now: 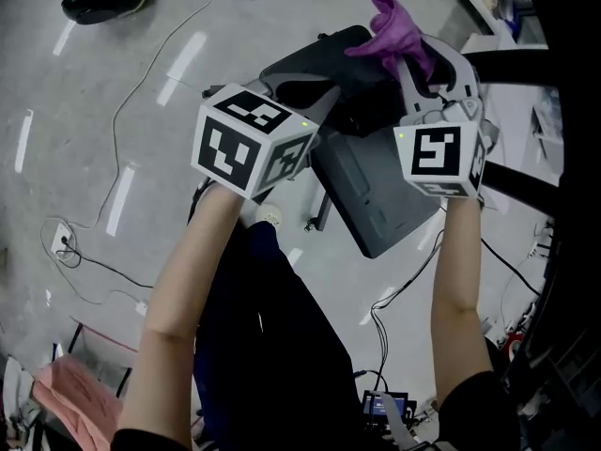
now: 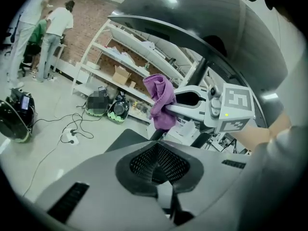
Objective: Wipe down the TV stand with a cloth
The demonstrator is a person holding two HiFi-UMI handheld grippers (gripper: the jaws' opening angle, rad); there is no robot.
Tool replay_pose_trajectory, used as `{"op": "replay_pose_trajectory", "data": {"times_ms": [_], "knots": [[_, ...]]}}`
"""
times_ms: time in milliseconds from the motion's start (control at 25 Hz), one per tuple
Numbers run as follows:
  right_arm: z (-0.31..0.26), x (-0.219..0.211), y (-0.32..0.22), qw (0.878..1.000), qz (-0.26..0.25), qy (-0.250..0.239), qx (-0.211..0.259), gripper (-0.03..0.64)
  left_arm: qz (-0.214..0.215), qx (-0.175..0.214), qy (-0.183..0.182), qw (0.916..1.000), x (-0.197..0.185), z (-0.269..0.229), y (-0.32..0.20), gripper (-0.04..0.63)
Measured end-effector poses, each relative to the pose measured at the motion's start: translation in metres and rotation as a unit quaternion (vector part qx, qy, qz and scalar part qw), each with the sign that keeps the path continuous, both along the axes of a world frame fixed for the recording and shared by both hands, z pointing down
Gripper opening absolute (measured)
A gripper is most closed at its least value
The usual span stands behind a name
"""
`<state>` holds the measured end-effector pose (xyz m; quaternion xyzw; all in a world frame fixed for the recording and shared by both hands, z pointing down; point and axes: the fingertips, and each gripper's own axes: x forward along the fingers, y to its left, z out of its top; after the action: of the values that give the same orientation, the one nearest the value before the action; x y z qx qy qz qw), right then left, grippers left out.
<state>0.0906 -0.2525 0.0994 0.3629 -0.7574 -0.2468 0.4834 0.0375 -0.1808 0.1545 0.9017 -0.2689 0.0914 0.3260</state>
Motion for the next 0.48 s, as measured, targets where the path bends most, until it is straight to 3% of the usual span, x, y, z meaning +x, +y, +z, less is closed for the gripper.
{"op": "replay_pose_trajectory", "data": {"times_ms": [320,480], "knots": [[0.042,-0.027,-0.049,0.992,-0.080,0.071,-0.065,0.106,-0.013,-0.007,0.007,0.9999,-0.016,0.018,-0.044,0.008],[0.067,-0.033,-0.056,0.982,-0.115,0.115,-0.101,0.106,-0.023,-0.017,0.010,0.9995,-0.021,0.030,-0.060,0.008]]}}
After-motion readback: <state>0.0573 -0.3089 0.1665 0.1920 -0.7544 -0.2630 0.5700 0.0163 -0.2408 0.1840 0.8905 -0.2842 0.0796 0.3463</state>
